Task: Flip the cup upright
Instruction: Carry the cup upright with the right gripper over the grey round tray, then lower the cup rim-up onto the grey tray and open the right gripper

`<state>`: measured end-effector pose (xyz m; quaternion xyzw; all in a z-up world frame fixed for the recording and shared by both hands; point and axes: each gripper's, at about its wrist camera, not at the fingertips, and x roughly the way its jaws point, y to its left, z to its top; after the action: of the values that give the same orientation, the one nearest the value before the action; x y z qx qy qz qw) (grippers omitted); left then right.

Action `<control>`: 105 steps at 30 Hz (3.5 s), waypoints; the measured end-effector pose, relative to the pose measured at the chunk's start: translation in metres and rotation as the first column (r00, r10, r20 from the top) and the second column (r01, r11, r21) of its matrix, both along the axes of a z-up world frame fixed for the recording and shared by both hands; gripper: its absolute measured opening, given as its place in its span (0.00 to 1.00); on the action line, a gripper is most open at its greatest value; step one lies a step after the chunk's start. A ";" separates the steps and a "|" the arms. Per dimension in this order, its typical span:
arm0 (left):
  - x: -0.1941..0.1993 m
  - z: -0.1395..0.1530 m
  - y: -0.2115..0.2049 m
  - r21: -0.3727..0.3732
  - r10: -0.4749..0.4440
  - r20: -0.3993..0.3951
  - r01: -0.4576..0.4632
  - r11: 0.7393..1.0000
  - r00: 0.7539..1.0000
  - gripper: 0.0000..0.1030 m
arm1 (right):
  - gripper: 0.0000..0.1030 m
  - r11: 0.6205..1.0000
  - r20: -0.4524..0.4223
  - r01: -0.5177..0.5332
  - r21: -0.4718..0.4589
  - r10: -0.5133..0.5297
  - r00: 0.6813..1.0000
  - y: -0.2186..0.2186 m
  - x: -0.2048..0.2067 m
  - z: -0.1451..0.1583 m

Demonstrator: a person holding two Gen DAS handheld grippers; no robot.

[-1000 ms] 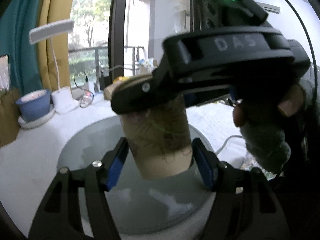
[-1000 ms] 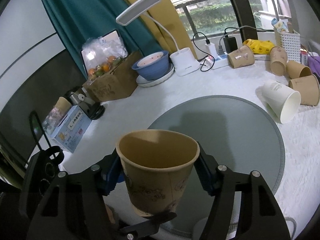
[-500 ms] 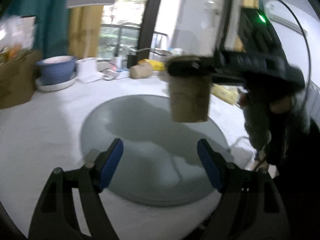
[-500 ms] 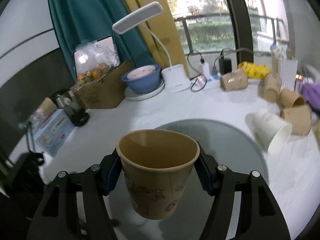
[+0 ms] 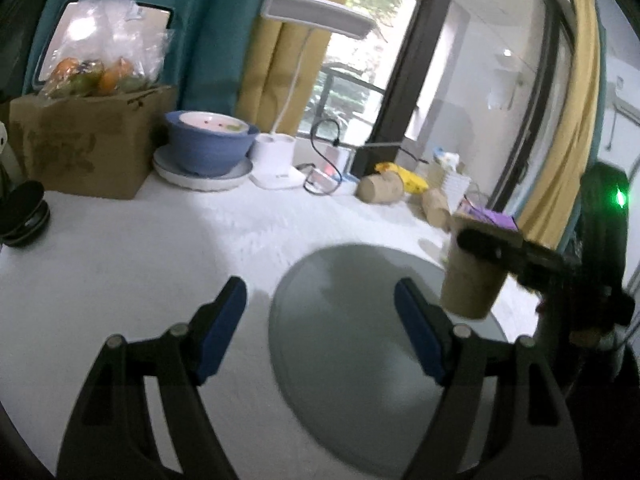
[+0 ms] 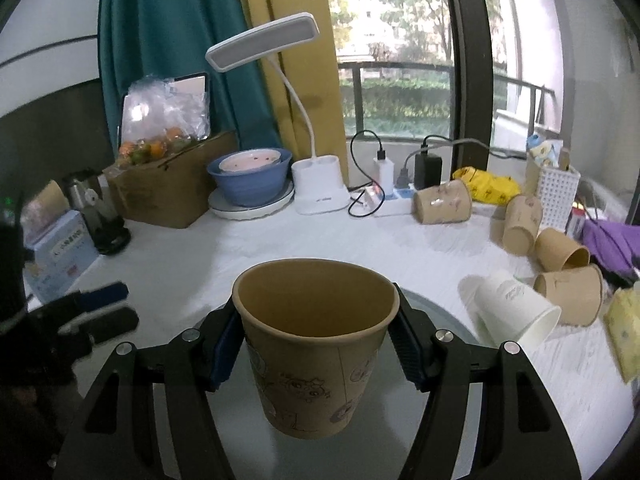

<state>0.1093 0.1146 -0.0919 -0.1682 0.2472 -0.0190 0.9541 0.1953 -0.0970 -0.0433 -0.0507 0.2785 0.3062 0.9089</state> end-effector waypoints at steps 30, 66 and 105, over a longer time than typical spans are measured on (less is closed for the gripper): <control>0.062 -0.022 0.005 0.071 0.123 -0.145 -0.114 0.991 0.982 0.75 | 0.67 0.983 -0.006 0.046 -0.179 -0.048 0.999 0.038 0.037 -0.039; 0.014 0.004 -0.017 0.120 0.077 -0.057 -0.070 0.990 0.995 0.89 | 0.81 0.983 -0.067 0.106 -0.152 -0.117 0.991 0.014 0.003 -0.036; -0.088 0.116 -0.078 0.263 0.084 0.217 -0.141 0.955 0.973 0.97 | 0.81 0.982 0.179 0.179 0.066 -0.188 0.966 -0.069 -0.117 0.098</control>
<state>0.0216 0.0366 0.0246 -0.0444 0.1386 0.0532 0.9879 0.0783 -0.1659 0.0549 -0.0304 0.1889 0.2217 0.9562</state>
